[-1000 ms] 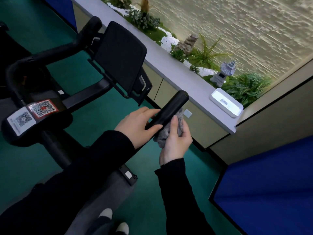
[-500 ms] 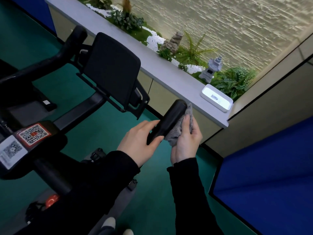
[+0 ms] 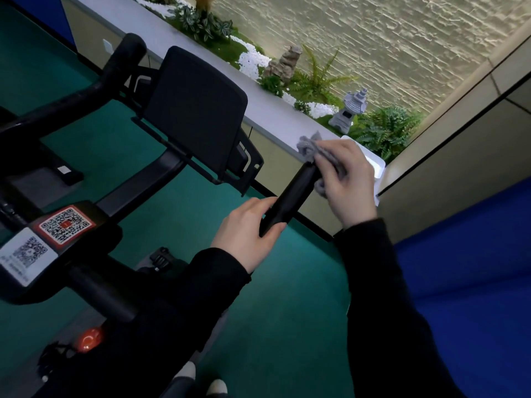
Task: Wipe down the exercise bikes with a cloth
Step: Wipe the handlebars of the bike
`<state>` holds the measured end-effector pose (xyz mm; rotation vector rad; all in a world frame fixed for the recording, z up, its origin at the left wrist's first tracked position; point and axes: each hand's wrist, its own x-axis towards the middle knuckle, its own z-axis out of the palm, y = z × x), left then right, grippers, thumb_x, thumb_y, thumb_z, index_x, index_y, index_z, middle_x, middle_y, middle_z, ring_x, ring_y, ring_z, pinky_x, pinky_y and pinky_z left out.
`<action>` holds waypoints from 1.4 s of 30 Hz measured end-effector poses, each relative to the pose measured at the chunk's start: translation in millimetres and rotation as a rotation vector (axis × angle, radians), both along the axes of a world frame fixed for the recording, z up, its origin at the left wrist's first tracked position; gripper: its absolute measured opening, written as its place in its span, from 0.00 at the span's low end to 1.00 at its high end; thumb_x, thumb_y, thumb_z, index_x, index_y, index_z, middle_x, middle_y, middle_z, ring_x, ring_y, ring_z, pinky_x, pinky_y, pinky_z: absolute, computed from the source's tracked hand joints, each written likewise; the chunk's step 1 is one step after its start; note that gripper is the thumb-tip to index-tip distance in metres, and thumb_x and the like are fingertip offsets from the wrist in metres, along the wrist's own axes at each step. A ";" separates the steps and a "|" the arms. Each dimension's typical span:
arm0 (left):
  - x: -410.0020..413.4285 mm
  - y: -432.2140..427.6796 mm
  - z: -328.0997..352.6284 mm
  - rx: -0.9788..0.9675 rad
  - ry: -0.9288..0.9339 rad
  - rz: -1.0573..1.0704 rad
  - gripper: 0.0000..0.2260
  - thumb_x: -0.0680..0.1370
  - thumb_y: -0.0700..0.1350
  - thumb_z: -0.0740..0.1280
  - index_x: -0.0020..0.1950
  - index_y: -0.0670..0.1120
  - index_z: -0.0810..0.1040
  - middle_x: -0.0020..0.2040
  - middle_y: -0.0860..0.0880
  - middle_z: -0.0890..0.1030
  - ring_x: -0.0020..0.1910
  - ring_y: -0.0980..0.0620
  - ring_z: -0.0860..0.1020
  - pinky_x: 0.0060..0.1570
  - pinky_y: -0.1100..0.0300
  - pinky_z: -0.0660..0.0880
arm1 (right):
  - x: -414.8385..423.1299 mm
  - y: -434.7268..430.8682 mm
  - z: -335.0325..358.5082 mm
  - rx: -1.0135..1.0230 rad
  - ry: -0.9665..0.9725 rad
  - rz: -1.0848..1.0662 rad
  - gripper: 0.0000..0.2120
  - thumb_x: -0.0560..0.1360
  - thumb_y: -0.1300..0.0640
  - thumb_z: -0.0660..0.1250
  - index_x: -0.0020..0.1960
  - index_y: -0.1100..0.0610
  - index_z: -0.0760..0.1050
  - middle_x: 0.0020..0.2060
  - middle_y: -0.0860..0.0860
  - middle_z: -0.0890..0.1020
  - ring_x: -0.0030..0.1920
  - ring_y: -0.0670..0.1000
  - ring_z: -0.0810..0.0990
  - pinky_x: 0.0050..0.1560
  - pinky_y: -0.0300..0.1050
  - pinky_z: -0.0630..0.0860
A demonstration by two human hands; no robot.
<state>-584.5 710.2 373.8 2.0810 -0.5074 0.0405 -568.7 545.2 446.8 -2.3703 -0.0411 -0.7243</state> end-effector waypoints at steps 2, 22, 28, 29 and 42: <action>-0.2 0.1 0.1 -0.006 0.003 0.000 0.18 0.75 0.49 0.68 0.65 0.49 0.74 0.51 0.51 0.78 0.44 0.56 0.70 0.44 0.67 0.64 | 16.1 -6.0 20.0 -0.017 0.248 0.088 0.07 0.77 0.62 0.64 0.52 0.59 0.80 0.44 0.54 0.79 0.36 0.47 0.76 0.38 0.35 0.71; -0.7 1.1 0.6 0.000 0.027 -0.016 0.19 0.76 0.50 0.66 0.67 0.51 0.71 0.54 0.53 0.76 0.51 0.53 0.73 0.48 0.67 0.66 | -15.2 -6.4 -22.2 0.753 0.169 -0.169 0.14 0.78 0.56 0.65 0.59 0.63 0.76 0.36 0.47 0.82 0.30 0.53 0.74 0.27 0.42 0.73; -1.9 3.1 5.4 0.072 0.019 -0.016 0.20 0.77 0.52 0.65 0.68 0.52 0.70 0.57 0.53 0.77 0.54 0.52 0.75 0.53 0.59 0.71 | -28.3 -14.0 -22.0 0.570 0.064 -0.076 0.08 0.78 0.59 0.65 0.45 0.48 0.79 0.37 0.43 0.83 0.40 0.43 0.80 0.43 0.37 0.75; -2.6 3.6 7.1 0.087 0.021 -0.019 0.20 0.77 0.52 0.65 0.68 0.52 0.70 0.58 0.53 0.77 0.54 0.52 0.75 0.53 0.58 0.72 | -30.5 -16.6 -22.4 0.553 0.065 -0.063 0.08 0.78 0.59 0.65 0.45 0.48 0.79 0.38 0.42 0.83 0.40 0.42 0.80 0.44 0.37 0.75; -47.1 -33.5 39.0 0.244 -0.381 0.176 0.20 0.77 0.46 0.67 0.65 0.38 0.73 0.58 0.42 0.76 0.56 0.42 0.76 0.55 0.46 0.74 | -65.5 -71.0 -50.8 0.506 0.197 0.063 0.10 0.77 0.60 0.66 0.44 0.44 0.77 0.42 0.42 0.82 0.47 0.45 0.81 0.51 0.41 0.75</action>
